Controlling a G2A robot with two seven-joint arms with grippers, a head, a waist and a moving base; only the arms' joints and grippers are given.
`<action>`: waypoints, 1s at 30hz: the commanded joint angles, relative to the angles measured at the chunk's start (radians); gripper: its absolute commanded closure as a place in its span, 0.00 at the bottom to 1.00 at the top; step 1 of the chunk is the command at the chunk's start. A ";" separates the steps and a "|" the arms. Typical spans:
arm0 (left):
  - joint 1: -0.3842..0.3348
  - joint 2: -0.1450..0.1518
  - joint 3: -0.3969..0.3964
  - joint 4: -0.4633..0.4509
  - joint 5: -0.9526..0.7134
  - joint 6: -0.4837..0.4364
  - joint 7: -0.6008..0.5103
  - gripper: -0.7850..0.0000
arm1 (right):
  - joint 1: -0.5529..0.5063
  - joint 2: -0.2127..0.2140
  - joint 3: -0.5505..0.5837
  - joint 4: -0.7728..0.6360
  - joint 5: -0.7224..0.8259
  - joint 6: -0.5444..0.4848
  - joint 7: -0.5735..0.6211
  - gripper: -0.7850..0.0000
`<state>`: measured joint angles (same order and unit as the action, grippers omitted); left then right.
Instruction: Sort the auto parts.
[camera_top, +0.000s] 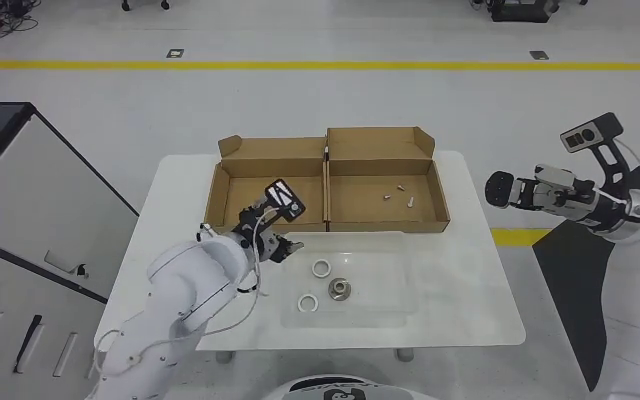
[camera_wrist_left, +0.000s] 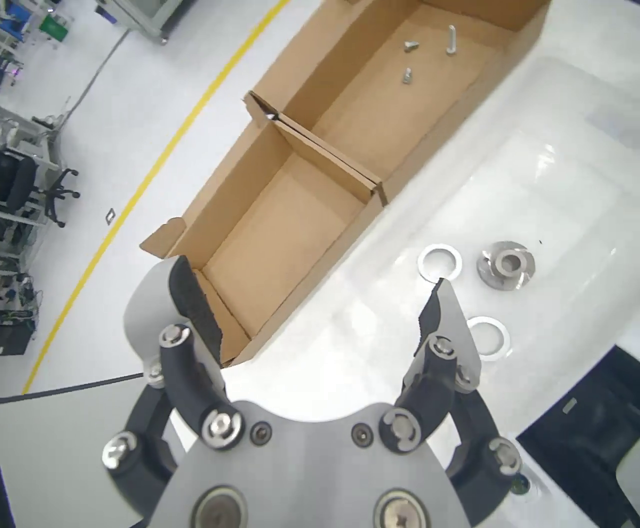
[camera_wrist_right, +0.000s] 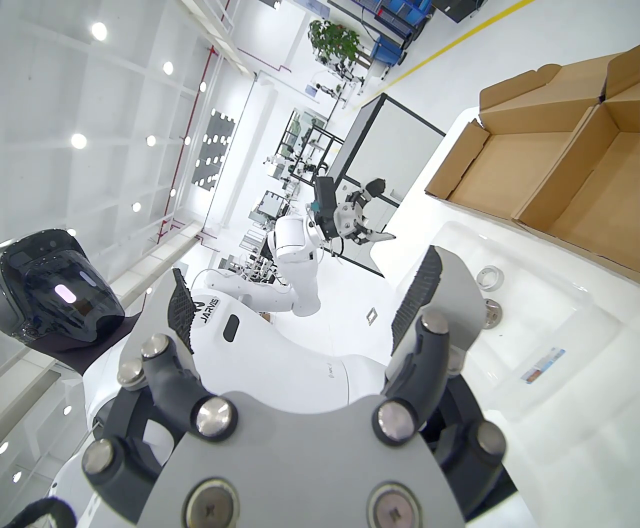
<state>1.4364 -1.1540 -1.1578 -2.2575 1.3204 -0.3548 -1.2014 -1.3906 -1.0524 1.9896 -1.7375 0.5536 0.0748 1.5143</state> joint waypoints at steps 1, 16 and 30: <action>-0.050 -0.008 0.071 0.016 -0.030 0.004 -0.065 0.00 | 0.000 0.000 0.000 0.000 0.000 0.000 0.000 0.00; -0.355 -0.083 0.371 0.231 -0.239 0.117 -0.222 0.00 | 0.000 0.000 0.000 0.000 0.000 0.000 0.000 0.00; -0.463 -0.130 0.516 0.390 -0.273 0.156 -0.274 0.00 | 0.000 0.000 0.000 0.000 0.000 0.000 0.000 0.00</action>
<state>0.9774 -1.2821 -0.6438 -1.8690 1.0489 -0.1976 -1.4923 -1.3906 -1.0524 1.9896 -1.7375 0.5536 0.0748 1.5143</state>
